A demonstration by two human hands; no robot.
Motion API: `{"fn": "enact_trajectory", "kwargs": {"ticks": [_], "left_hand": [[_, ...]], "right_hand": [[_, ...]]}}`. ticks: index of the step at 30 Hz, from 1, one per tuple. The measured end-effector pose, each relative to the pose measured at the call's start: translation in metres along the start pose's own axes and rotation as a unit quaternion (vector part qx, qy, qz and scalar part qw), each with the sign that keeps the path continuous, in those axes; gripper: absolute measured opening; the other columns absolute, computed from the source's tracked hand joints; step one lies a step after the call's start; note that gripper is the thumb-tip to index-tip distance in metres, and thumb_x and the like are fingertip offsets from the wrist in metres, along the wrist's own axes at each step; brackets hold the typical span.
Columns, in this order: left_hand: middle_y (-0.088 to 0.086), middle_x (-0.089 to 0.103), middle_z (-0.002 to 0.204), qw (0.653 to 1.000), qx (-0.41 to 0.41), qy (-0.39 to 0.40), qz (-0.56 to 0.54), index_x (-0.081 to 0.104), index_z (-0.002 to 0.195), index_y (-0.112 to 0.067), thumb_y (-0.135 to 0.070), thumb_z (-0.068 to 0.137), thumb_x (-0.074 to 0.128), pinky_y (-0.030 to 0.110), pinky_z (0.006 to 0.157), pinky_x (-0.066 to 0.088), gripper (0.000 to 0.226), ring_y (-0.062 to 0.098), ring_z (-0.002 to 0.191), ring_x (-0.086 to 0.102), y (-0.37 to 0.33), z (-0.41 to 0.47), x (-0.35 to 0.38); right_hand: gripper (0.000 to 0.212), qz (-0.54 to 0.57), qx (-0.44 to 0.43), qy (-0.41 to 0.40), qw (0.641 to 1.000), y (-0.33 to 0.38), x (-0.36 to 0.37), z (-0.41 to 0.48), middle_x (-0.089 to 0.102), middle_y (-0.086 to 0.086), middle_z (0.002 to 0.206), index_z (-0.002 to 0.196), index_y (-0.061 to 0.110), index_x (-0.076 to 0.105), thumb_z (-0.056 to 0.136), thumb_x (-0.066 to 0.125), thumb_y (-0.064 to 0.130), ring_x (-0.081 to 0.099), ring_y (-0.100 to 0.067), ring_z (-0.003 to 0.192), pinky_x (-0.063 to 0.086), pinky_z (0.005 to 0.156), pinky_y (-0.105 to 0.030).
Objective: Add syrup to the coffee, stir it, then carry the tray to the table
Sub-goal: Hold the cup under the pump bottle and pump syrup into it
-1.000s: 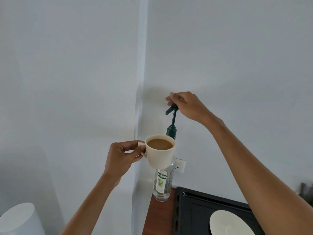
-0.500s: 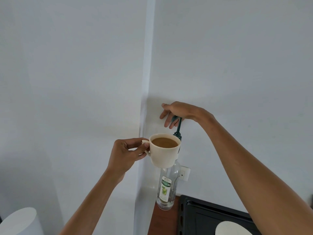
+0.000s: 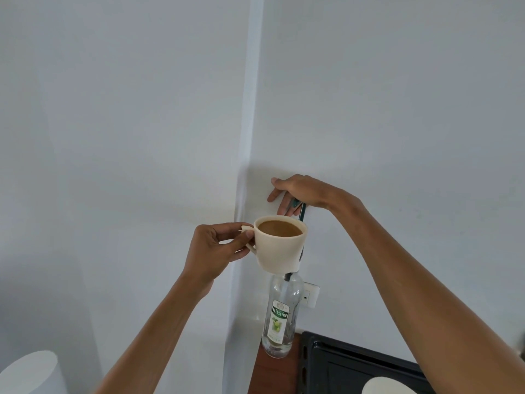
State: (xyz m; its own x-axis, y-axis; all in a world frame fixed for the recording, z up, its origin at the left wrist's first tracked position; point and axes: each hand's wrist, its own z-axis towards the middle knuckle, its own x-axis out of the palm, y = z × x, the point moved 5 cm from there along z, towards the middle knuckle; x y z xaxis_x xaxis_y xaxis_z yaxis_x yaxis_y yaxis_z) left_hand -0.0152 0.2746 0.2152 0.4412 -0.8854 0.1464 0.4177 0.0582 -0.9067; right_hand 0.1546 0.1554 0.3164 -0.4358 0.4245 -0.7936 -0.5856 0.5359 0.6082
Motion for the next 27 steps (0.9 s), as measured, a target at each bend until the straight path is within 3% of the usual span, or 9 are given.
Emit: {"fn": "enact_trajectory", "kwargs": {"ticks": [10,19,27], "left_hand": [[0.005,0.085,0.091,1.000,0.022,0.013,0.012,0.087,0.090,-0.027,-0.008,0.090,0.076,0.025,0.076,0.064,0.021,0.023,0.086,0.081,-0.006,0.005,0.003],[0.009,0.084,0.093,1.000,0.012,0.011,0.022,0.084,0.102,-0.010,-0.007,0.090,0.076,0.031,0.081,0.065,0.015,0.020,0.086,0.081,-0.003,0.013,0.002],[0.002,0.085,0.092,0.999,0.029,0.026,0.024,0.087,0.091,-0.029,-0.011,0.089,0.077,0.024,0.075,0.064,0.020,0.021,0.089,0.081,-0.006,0.011,0.009]], "right_hand": [[0.056,0.003,-0.021,-0.041,0.999,-0.003,0.000,0.000,0.079,-0.015,0.093,0.102,0.020,0.080,0.103,0.037,0.055,0.075,-0.033,0.092,0.057,0.085,-0.038],[0.059,-0.011,-0.023,-0.053,0.998,-0.003,0.000,-0.001,0.076,-0.008,0.090,0.102,0.019,0.080,0.106,0.033,0.054,0.069,-0.023,0.087,0.051,0.081,-0.034],[0.071,-0.013,0.013,-0.021,1.000,0.000,-0.004,-0.004,0.079,-0.014,0.098,0.112,0.023,0.076,0.103,0.020,0.065,0.074,-0.029,0.093,0.050,0.074,-0.032]]}}
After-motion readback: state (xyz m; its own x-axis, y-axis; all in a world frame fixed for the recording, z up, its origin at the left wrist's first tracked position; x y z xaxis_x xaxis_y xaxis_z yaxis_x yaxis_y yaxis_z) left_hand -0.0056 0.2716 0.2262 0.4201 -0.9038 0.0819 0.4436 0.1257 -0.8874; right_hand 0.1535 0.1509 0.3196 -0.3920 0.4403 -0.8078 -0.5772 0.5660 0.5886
